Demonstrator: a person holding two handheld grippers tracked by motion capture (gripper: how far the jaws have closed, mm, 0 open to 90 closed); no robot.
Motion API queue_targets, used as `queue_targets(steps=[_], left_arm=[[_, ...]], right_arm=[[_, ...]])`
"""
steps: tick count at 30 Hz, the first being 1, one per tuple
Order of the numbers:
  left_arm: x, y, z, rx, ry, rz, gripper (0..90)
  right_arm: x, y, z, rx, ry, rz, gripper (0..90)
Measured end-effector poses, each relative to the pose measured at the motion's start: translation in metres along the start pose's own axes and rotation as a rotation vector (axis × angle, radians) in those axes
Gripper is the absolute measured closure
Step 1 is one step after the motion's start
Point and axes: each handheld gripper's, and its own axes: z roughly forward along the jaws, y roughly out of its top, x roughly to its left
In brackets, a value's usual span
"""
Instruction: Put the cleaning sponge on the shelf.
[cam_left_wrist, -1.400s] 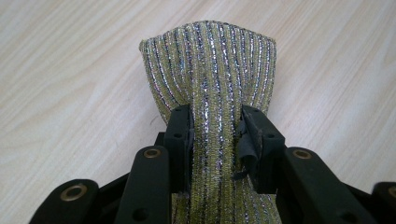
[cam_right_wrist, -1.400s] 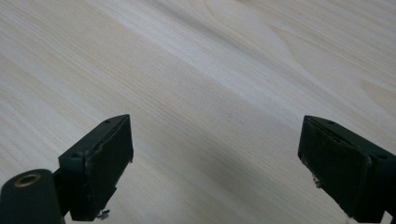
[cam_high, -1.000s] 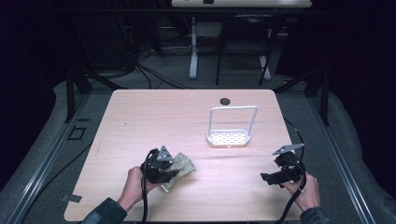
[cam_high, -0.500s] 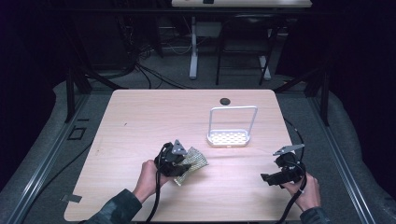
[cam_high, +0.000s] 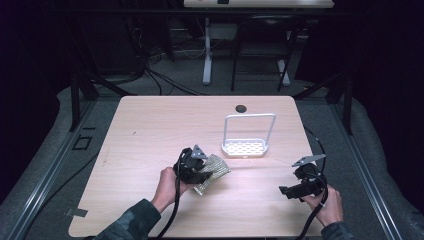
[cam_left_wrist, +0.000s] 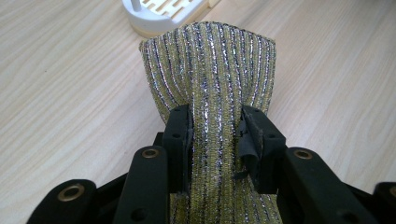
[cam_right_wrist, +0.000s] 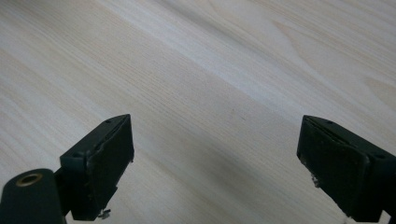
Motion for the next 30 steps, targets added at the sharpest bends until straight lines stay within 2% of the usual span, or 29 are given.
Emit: queue_targets(steps=[22,30], left_arm=[[-0.014,0.037,0.023,-0.044,-0.007,-0.029,65.0],[-0.015,0.054,0.04,-0.059,0.018,-0.036,65.0]], right_arm=[[0.0,0.002,0.001,0.017,0.009,-0.007,10.3],[0.001,0.001,0.001,0.02,0.008,-0.01,10.3]])
